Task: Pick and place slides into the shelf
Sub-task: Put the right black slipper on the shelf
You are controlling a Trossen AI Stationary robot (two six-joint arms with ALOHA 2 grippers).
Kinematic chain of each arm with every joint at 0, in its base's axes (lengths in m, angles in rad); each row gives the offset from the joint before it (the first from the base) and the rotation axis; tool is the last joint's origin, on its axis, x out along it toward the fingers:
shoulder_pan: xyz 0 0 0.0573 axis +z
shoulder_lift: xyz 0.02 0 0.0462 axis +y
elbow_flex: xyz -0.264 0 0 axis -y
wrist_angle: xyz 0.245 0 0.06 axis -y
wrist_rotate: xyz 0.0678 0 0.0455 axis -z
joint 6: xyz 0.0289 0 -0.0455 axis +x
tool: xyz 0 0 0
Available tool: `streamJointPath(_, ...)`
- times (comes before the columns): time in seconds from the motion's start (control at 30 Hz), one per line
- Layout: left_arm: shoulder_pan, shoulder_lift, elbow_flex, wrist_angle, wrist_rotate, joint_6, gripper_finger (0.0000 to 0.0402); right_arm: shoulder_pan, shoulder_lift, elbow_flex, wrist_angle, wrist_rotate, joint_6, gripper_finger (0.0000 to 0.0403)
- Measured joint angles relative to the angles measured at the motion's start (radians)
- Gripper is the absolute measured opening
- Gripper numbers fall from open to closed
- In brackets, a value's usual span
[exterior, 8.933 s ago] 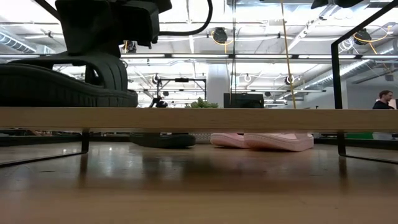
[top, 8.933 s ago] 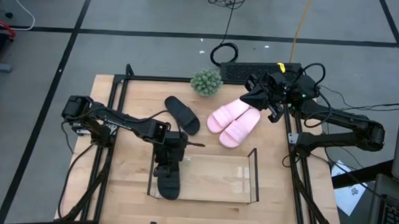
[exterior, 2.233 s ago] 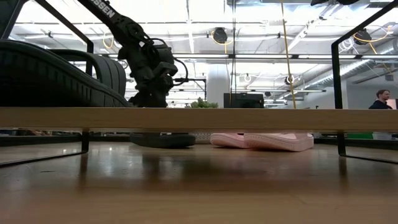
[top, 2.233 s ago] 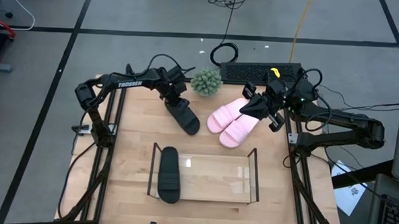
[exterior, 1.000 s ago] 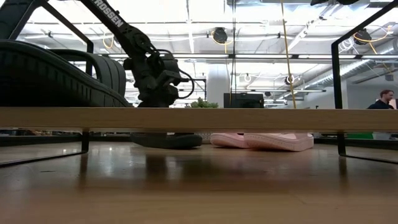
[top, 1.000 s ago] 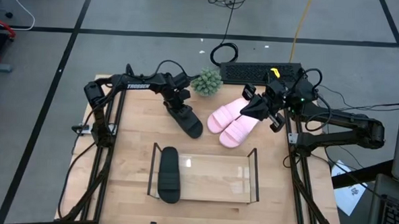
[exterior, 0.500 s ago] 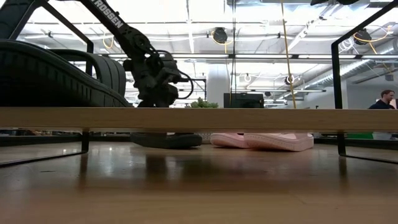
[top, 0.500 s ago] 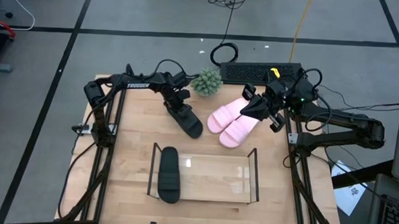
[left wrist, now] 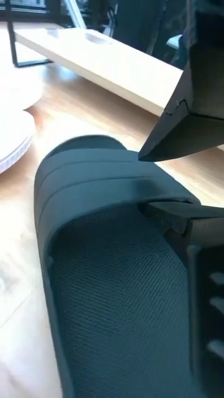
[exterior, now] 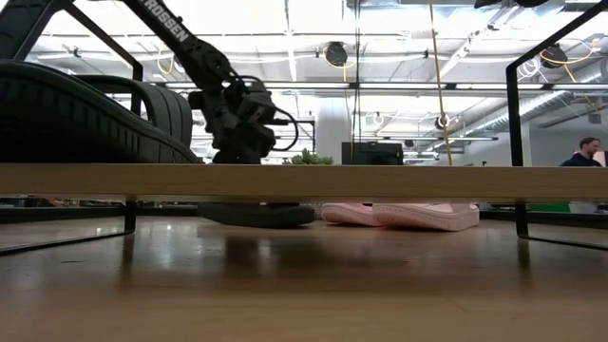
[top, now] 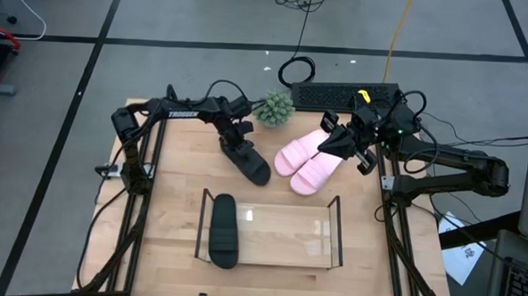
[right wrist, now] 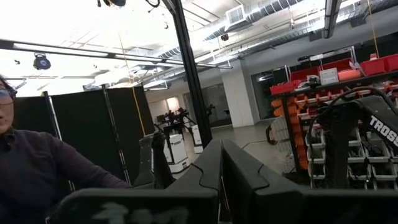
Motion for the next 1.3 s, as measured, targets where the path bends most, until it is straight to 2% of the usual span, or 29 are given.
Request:
streamJointPath(0.47,-0.047,0.042,0.000,0.046,-0.046,-0.006,0.0111,0.000,0.000,0.000,0.000,0.000,0.001,0.0004)
streamJointPath(0.57,-0.059,0.056,0.001,0.074,-0.042,-0.009,0.0087,0.000,0.000,0.000,0.000,0.000,0.004,0.0004)
streamJointPath(0.73,-0.063,0.064,0.002,0.105,0.025,-0.007,0.0011,0.000,0.000,0.000,0.001,0.000,0.007,0.0004)
streamJointPath(0.93,-0.054,0.064,0.000,0.104,0.089,-0.014,0.0004,0.000,0.000,0.000,0.000,0.001,0.003,0.0004)
streamJointPath(1.1,-0.053,0.018,-0.002,0.058,0.090,-0.003,0.0003,0.000,0.000,0.000,0.000,0.002,0.003,0.0004)
streamJointPath(1.3,-0.029,-0.102,-0.002,0.013,0.064,0.031,0.0002,0.000,0.000,0.000,0.001,0.004,0.001,0.0004)
